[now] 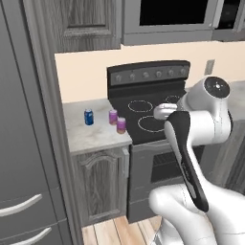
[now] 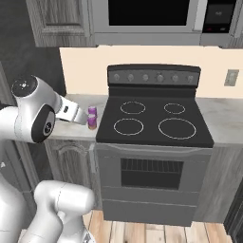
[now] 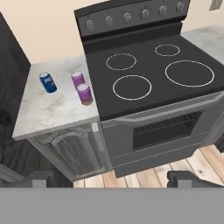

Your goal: Four empty soda cans are scattered around the kitchen. Gather all the cans and cluster them next to the stove for recycling.

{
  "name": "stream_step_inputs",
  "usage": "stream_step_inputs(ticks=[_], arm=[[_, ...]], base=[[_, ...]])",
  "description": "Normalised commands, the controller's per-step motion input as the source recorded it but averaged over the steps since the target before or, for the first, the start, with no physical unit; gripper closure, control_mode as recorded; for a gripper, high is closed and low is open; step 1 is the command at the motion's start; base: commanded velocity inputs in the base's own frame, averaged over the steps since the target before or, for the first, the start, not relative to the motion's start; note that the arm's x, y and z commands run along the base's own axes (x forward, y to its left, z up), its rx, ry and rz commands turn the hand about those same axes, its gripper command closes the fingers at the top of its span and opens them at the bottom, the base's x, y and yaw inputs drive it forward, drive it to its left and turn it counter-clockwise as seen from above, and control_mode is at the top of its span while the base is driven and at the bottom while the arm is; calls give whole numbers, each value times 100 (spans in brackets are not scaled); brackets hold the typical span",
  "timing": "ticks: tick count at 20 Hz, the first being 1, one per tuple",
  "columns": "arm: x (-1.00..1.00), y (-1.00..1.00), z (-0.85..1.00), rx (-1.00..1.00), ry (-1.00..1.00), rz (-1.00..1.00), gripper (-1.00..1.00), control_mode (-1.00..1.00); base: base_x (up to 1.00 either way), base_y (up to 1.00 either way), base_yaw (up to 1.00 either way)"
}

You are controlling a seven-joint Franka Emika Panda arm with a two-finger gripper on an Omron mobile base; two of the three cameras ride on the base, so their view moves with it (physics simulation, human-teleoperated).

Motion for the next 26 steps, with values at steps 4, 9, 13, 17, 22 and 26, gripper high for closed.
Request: stream_step_inputs(ticks=[4, 9, 13, 17, 22, 26], arm=[[0, 0, 0, 0, 0, 0, -100, 100], [0, 0, 0, 0, 0, 0, -100, 100], [0, 0, 0, 0, 0, 0, -100, 100], [0, 0, 0, 0, 0, 0, -100, 100], [0, 0, 0, 0, 0, 0, -100, 100], [0, 0, 0, 0, 0, 0, -100, 100]], base=[[-52, -41, -23], [-26, -26, -31], [0, -21, -40], [0, -3, -48], [0, 0, -50], [0, 0, -50]])
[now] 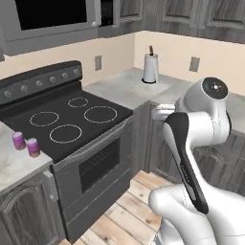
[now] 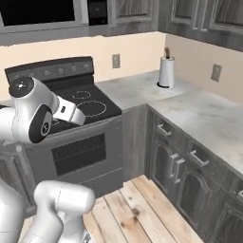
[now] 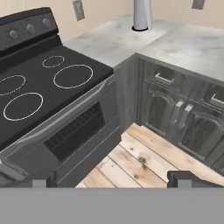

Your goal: Four empty soda cans are scattered around the kitchen. Gather all the cans and cluster them next to the stove for recycling.

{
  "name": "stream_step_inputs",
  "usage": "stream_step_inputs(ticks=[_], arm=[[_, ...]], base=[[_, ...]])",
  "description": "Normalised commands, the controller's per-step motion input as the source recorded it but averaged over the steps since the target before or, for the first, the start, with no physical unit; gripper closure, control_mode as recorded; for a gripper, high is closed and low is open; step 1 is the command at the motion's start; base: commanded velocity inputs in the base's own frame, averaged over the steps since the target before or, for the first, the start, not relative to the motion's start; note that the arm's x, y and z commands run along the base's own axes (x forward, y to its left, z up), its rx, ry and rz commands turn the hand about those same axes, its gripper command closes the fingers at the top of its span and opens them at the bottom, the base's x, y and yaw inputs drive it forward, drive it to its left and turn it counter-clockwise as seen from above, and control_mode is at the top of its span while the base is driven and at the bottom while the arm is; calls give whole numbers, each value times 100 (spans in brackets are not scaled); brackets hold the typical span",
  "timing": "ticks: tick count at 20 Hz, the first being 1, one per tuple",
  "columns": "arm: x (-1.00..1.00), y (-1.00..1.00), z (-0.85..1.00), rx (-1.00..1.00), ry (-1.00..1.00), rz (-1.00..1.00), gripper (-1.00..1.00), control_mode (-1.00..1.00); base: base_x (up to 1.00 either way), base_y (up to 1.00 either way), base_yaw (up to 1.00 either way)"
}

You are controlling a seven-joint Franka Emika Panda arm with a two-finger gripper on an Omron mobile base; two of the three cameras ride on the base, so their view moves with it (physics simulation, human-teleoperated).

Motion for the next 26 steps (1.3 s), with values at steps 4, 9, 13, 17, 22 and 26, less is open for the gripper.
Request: stream_step_inputs(ticks=[4, 9, 13, 17, 22, 26], arm=[[0, 0, 0, 0, 0, 0, -100, 100], [0, 0, 0, 0, 0, 0, -100, 100], [0, 0, 0, 0, 0, 0, -100, 100], [0, 0, 0, 0, 0, 0, -100, 100], [0, 0, 0, 0, 0, 0, -100, 100], [0, 0, 0, 0, 0, 0, -100, 100]], base=[[0, 0, -50], [0, -2, -49], [0, -12, -47], [0, -26, -43], [7, -42, -36], [10, -40, -35]])
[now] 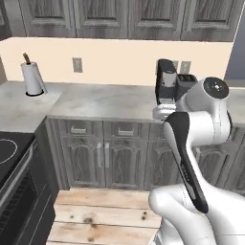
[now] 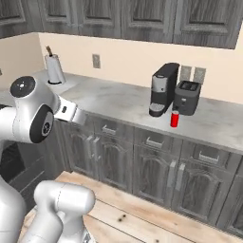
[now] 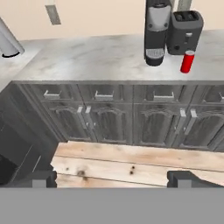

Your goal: Four empty soda cans are scattered around the kitchen. Gather all the cans and cluster them next to the stove for recycling.

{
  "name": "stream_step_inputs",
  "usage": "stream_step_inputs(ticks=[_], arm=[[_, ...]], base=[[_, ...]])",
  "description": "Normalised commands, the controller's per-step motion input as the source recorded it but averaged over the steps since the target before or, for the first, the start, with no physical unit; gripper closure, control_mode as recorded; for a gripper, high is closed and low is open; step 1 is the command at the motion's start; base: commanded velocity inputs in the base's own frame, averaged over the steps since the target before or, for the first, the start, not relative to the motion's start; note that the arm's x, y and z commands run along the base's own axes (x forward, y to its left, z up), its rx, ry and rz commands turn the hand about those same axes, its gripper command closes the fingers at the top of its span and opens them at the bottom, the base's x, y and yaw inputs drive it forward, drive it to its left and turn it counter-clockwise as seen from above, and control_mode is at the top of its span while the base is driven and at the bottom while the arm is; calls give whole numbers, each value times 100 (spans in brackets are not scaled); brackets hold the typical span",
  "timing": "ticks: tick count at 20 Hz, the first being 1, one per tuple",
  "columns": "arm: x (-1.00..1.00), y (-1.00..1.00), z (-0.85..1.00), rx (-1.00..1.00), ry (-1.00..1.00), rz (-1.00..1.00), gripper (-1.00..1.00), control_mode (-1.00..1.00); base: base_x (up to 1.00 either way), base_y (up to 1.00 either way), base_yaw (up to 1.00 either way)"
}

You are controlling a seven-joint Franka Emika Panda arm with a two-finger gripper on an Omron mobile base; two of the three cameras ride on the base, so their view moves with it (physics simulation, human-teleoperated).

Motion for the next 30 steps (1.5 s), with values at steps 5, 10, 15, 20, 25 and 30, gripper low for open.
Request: stream_step_inputs(ticks=[5, 10, 15, 20, 25, 30], arm=[[0, 0, 0, 0, 0, 0, -100, 100], [0, 0, 0, 0, 0, 0, -100, 100], [0, 0, 0, 0, 0, 0, -100, 100], [0, 0, 0, 0, 0, 0, -100, 100], [0, 0, 0, 0, 0, 0, -100, 100], [0, 0, 0, 0, 0, 0, -100, 100]], base=[[13, -53, -31], [20, -55, -28], [38, -51, -22], [61, -39, -15], [65, -16, -8], [58, 0, -6]])
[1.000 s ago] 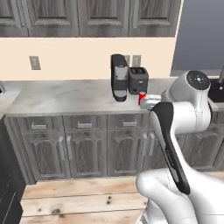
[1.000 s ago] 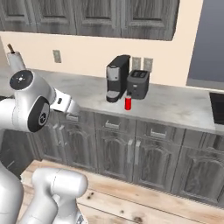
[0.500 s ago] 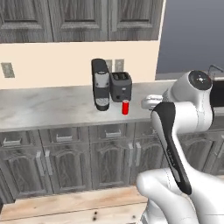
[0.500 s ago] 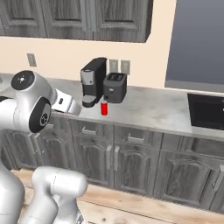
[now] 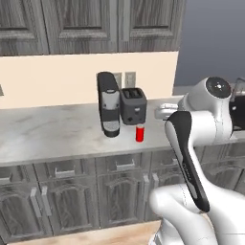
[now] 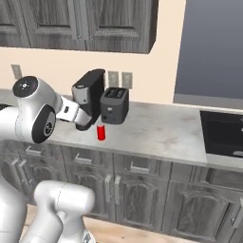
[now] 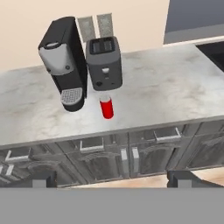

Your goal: Four empty soda cans are scattered around the kitchen. Gather all the cans and cluster them next to the stove for recycling.

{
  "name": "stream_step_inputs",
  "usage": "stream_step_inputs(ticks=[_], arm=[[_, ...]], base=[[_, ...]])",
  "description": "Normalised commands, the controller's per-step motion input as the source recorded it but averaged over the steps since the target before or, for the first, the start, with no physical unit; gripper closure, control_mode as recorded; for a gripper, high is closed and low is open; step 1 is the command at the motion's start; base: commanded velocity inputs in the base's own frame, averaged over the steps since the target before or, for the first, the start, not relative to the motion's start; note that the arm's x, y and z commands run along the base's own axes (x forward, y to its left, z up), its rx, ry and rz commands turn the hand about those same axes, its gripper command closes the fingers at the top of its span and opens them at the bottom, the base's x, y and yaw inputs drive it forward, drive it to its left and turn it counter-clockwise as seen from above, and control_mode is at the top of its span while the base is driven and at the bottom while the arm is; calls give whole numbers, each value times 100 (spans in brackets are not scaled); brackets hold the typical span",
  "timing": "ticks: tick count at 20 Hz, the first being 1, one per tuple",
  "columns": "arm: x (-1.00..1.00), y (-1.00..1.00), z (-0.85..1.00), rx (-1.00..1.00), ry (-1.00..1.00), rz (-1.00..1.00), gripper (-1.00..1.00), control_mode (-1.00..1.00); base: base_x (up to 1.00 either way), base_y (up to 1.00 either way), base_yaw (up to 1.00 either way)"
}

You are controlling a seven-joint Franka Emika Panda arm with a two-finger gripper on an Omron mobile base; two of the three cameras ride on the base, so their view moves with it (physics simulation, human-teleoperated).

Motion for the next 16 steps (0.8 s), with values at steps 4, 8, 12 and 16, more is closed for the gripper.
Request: stream_step_inputs(ticks=[4, 8, 12, 16], arm=[[0, 0, 0, 0, 0, 0, -100, 100], [0, 0, 0, 0, 0, 0, -100, 100], [0, 0, 0, 0, 0, 0, -100, 100], [0, 0, 0, 0, 0, 0, -100, 100]], base=[[50, 0, -6], [47, 0, -7], [38, 0, -6], [10, -1, -3]])
